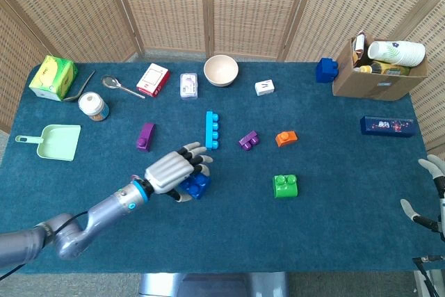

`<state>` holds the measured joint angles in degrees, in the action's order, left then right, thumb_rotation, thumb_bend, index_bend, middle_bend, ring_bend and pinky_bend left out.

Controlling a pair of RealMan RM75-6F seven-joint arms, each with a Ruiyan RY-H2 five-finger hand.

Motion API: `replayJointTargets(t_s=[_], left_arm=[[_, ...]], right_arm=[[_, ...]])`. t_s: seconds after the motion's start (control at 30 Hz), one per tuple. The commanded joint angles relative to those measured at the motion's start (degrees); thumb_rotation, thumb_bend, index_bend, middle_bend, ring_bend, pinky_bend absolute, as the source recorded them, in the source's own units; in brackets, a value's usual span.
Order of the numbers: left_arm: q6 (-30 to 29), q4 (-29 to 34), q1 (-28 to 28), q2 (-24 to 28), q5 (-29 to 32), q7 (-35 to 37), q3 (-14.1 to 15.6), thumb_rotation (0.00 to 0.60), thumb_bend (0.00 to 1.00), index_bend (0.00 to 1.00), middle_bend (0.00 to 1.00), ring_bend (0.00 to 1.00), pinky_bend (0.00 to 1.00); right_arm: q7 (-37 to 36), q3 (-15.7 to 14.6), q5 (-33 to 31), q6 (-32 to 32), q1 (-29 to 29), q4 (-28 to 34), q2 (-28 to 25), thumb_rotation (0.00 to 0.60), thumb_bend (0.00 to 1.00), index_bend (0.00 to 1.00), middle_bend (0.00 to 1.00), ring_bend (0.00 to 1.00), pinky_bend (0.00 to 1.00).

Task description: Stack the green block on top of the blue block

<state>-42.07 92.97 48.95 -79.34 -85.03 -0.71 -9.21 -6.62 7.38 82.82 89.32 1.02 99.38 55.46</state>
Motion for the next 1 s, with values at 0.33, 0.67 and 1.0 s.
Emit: replayJointTargets(t_s=[0.33, 0.67, 1.0], left_arm=[[6.3, -6.3, 8.4, -7.2, 2.5, 0.4, -1.7, 0.556, 0.31, 0.45, 0.19, 0.06, 0.0], [10.2, -10.8, 13.6, -12.3, 6.7, -1.1, -2.6, 0.558, 0.31, 0.46, 0.19, 0.06, 0.0], [12.9, -15.2, 17.8, -16.5, 11.7, -4.3, -2.8, 0.554, 0.31, 0.45, 0.18, 0.05, 0.0]], right_arm=[[-0.7, 0.1, 0.2, 0.3, -0.1, -0.1, -0.2, 0.521, 0.24, 0.17, 0.15, 0.03, 0.19], [-2.0, 0.0, 0.1, 1.1, -0.8, -0.8, -0.3, 0.521, 0.24, 0.18, 0.15, 0.03, 0.19], [-2.5, 0.0, 0.1, 2.3, -1.7, -0.5, -0.9, 0.526, 0.24, 0.17, 0.15, 0.02, 0.19]])
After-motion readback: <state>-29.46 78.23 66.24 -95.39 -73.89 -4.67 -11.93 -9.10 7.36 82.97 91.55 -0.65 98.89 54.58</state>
